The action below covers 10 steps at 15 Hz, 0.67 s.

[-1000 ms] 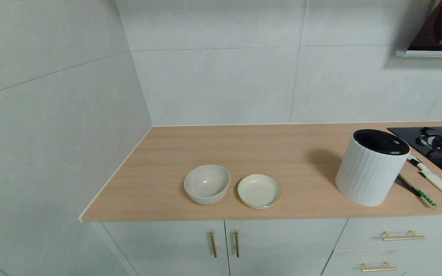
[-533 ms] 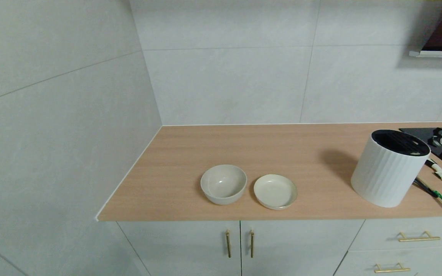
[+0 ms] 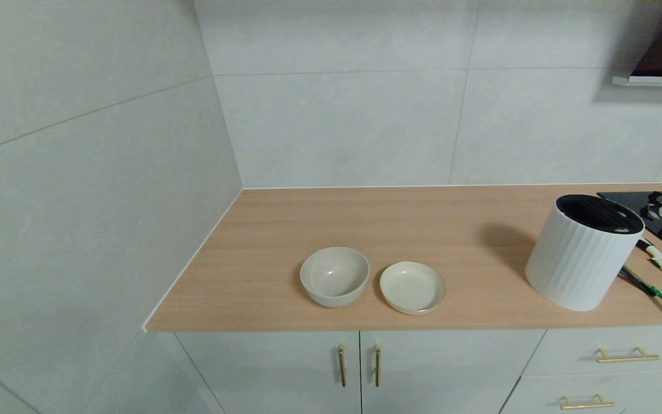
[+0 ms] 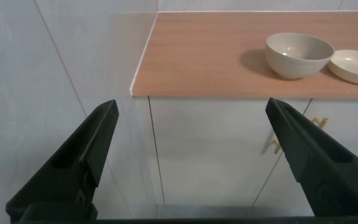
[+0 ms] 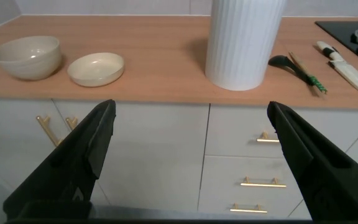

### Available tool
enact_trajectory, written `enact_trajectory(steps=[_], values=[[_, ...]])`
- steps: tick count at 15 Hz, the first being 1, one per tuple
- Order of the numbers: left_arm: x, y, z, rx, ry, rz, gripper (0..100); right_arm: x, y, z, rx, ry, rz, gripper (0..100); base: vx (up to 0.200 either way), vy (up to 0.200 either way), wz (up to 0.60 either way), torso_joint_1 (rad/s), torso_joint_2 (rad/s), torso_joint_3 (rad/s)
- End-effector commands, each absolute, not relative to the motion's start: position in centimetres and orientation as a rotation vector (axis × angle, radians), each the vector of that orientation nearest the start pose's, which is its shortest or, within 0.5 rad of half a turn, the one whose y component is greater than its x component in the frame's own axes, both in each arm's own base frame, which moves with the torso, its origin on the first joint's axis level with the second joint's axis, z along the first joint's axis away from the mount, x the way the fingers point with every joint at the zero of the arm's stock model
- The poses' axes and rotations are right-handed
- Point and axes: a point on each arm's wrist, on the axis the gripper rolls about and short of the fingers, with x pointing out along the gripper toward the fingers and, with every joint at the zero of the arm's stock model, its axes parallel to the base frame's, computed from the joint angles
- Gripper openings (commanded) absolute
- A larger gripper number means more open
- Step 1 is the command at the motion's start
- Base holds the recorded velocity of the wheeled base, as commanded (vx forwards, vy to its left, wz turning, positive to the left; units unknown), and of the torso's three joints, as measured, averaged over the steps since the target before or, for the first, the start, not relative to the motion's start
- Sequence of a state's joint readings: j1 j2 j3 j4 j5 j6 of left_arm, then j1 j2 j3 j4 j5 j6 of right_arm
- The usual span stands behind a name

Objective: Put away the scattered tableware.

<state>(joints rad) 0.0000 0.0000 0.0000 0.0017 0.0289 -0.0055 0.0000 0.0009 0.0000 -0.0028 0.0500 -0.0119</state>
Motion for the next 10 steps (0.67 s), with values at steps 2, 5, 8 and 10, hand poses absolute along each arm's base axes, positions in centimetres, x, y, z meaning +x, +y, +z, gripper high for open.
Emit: enact_trajectory(steps=[2,5,8,10], values=[[-2.28,0.07,7.53,-0.006,0.001,0.029,100,-2.27,0.11,7.58,-0.012,-0.002,0.051,100,0.000,0.000,0.00,-0.129,0.28,0.149],[-2.28,0.07,7.53,-0.006,0.001,0.029,100,-2.27,0.11,7.58,-0.012,-0.002,0.051,100,0.000,0.000,0.00,-0.170,0.39,0.204],[-2.28,0.07,7.53,-0.006,0.001,0.029,100,-2.27,0.11,7.58,-0.012,-0.002,0.051,100,0.000,0.000,0.00,-0.233,0.51,0.279],[-2.28,0.07,7.53,-0.006,0.001,0.029,100,-2.27,0.11,7.58,-0.012,-0.002,0.051,100,0.000,0.000,0.00,-0.251,0.56,0.300]])
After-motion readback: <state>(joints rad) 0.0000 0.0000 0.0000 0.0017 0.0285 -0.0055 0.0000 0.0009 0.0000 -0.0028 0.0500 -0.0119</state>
